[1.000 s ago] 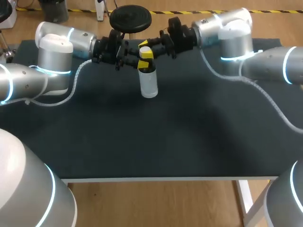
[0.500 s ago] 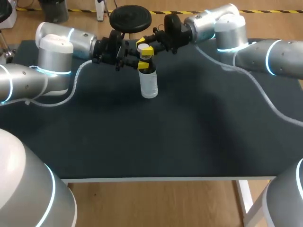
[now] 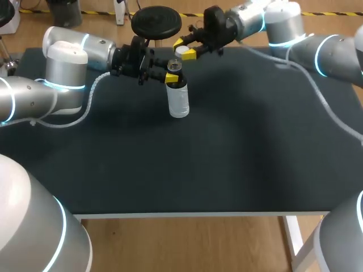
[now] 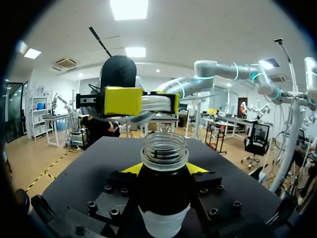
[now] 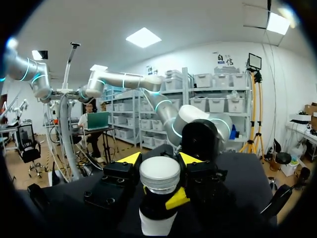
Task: Unscrew the bottle cap
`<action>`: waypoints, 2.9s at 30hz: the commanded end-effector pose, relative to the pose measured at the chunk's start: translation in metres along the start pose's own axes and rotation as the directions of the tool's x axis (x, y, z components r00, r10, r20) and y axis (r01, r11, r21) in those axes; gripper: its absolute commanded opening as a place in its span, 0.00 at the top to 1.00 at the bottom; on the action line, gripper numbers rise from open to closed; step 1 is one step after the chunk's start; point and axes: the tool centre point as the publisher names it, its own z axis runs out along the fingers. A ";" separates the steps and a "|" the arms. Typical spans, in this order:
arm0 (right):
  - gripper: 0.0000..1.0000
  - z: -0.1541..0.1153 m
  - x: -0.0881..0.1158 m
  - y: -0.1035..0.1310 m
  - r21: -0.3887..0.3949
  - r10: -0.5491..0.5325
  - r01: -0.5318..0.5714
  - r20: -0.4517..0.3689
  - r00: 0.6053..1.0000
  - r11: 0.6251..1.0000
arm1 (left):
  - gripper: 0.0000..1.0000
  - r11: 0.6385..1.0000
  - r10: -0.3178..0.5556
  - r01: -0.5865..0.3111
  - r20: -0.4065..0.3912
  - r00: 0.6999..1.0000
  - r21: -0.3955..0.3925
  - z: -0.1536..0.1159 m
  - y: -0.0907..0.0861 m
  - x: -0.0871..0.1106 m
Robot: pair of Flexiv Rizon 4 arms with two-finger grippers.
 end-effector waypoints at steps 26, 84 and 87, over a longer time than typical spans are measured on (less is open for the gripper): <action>1.00 -0.086 0.041 -0.040 0.063 0.061 -0.181 0.793 0.606 0.981 | 1.00 1.000 0.000 0.000 -0.001 1.000 0.001 0.000 0.001 0.000; 1.00 -0.097 0.071 -0.168 -0.104 0.146 -0.379 0.986 0.083 0.920 | 1.00 1.000 0.000 0.000 -0.001 1.000 0.001 0.000 0.001 0.000; 1.00 -0.101 0.070 -0.172 -0.112 0.157 -0.374 0.983 0.092 0.921 | 1.00 1.000 0.000 0.000 -0.001 1.000 0.001 0.000 0.001 0.000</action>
